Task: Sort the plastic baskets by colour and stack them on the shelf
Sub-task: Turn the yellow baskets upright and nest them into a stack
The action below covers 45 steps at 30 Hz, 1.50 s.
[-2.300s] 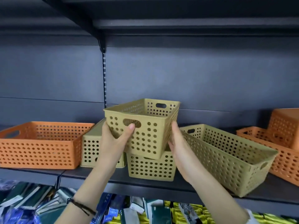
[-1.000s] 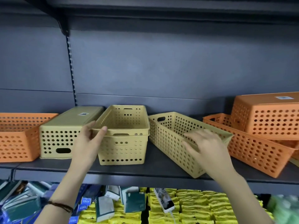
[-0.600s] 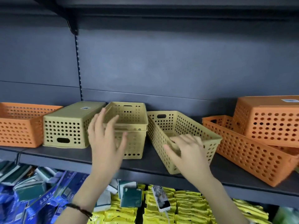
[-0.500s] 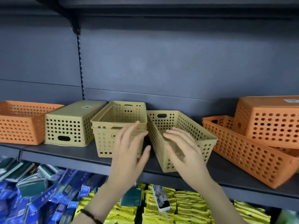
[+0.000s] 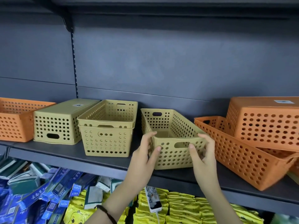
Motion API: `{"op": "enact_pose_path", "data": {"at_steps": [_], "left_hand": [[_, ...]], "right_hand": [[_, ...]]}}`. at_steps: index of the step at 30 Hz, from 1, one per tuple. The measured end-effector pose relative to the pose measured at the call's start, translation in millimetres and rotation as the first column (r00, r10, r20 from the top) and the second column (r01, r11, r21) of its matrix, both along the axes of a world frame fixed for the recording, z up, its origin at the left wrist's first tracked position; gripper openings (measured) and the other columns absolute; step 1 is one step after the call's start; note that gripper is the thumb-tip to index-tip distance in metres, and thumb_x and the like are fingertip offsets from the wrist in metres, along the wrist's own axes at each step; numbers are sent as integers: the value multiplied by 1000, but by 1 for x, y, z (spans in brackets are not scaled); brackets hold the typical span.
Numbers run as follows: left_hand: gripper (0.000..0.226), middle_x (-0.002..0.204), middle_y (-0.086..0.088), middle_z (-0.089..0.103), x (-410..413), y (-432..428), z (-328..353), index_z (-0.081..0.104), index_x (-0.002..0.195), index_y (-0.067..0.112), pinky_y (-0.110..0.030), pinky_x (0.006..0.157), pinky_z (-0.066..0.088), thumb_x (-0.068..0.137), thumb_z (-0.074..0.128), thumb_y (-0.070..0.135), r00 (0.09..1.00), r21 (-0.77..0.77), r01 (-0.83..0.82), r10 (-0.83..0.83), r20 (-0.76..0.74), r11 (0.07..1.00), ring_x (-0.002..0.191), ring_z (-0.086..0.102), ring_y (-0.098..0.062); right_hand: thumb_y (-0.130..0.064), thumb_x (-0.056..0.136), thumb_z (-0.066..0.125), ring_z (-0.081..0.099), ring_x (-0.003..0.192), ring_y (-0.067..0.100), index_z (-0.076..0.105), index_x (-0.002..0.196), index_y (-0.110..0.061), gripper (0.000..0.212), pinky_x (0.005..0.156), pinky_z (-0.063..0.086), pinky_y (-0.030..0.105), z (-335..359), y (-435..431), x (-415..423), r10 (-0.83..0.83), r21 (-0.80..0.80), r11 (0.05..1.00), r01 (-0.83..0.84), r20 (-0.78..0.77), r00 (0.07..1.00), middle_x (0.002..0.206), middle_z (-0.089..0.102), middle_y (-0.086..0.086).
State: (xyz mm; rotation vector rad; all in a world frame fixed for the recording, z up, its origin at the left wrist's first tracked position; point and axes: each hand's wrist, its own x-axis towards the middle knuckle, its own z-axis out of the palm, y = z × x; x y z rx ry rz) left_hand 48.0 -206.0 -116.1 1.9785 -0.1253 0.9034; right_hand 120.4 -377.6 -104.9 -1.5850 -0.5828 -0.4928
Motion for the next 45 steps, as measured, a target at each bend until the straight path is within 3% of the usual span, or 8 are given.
{"op": "enact_pose_path", "data": {"at_steps": [4, 8, 14, 22, 27, 36, 41, 45], "left_hand": [[37, 128, 11, 62, -5, 2, 29, 34, 131, 41, -34, 99, 51, 98, 47, 34, 993, -49, 104, -101, 59, 993, 118, 61, -4], [39, 139, -2, 57, -15, 25, 67, 34, 137, 28, -41, 109, 42, 100, 48, 29, 984, -35, 84, -78, 161, 996, 131, 52, -11], [39, 140, -9, 57, -33, 75, 117, 37, 134, 40, -57, 105, 42, 96, 46, 40, 968, -29, -49, 54, 243, 998, 136, 47, -30], [37, 131, 0, 65, -58, 151, 139, 37, 137, 43, -58, 92, 50, 101, 43, 32, 949, -51, -185, 192, 251, 981, 108, 65, -34], [34, 116, 5, 72, -60, 189, 123, 40, 127, 55, -62, 92, 48, 103, 42, 32, 972, -94, -158, 171, 162, 983, 95, 64, -38], [33, 91, 19, 73, -44, 231, 121, 33, 131, 33, -33, 83, 51, 104, 38, 16, 996, -51, -79, 82, 45, 996, 86, 65, -4], [28, 97, 6, 74, -55, 240, 96, 37, 124, 51, -58, 88, 46, 102, 43, 34, 992, 52, -122, 120, 48, 991, 93, 63, -40], [34, 103, 16, 71, -58, 240, 80, 39, 131, 39, -24, 91, 49, 98, 46, 37, 991, 89, -119, 114, 63, 989, 103, 64, -1]], "right_hand": [[-16, 94, 58, 53, 115, 3, 46, 124, -37, 38, 99, 47, 39, 19, 7, 0, -55, 58, 997, 46, 153, 987, 121, 49, -36], [-8, 95, 56, 45, 129, 0, 45, 132, -31, 45, 105, 33, 16, 46, 27, 2, 9, 115, 993, -41, 269, 963, 130, 46, -35], [-5, 95, 53, 47, 134, 15, 44, 136, -38, 52, 110, 40, 45, 88, 92, 1, 124, 211, 958, -196, 310, 943, 143, 48, -11], [-14, 91, 58, 48, 128, 12, 42, 128, -55, 57, 106, 42, 47, 112, 169, -8, 190, 63, 973, -223, 337, 922, 136, 46, -8], [-17, 92, 60, 45, 116, -6, 41, 125, -61, 58, 93, 36, 10, 103, 192, -14, 187, -49, 982, -181, 322, 928, 121, 40, -17], [-17, 91, 63, 50, 109, -1, 45, 123, -54, 52, 96, 50, 33, 95, 211, -19, 106, -123, 990, -71, 307, 946, 118, 35, -7], [-21, 90, 64, 50, 106, -2, 43, 122, -63, 57, 88, 50, 24, 73, 207, -29, 82, -147, 989, -34, 329, 941, 117, 32, -18], [-32, 90, 60, 47, 112, -3, 41, 124, -61, 49, 88, 42, 9, 53, 205, -29, 68, -202, 979, 6, 358, 931, 123, 30, -14]]}}
